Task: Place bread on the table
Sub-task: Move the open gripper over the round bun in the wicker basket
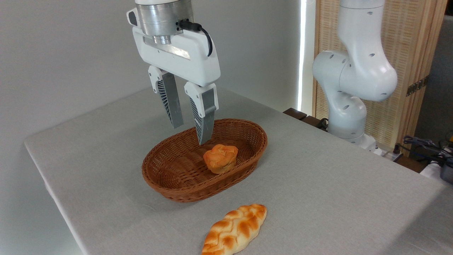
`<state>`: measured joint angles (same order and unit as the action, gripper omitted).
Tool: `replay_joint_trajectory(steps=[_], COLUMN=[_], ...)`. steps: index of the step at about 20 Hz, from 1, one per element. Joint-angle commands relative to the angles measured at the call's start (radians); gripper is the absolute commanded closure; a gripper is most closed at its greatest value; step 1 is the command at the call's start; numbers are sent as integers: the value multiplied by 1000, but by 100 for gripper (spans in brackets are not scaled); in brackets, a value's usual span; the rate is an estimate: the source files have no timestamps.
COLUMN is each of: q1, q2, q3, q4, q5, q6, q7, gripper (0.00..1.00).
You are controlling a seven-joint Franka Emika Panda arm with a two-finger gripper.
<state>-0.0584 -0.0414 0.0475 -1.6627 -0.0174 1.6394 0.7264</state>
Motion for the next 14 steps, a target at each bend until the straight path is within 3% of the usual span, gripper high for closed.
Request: replay_joint_trajectory(steps=[1,7,10,14], q1=[0,0,0,-3], q2=[6,0,-60,-149], q3=[9,8,8,-6], q4=[21,14,-66,-213], q5=[-15,-15,-19,-94], q6=[-47,-47,-30,-1], q7=[19,21,57,82], gripper=[0,0,0,0])
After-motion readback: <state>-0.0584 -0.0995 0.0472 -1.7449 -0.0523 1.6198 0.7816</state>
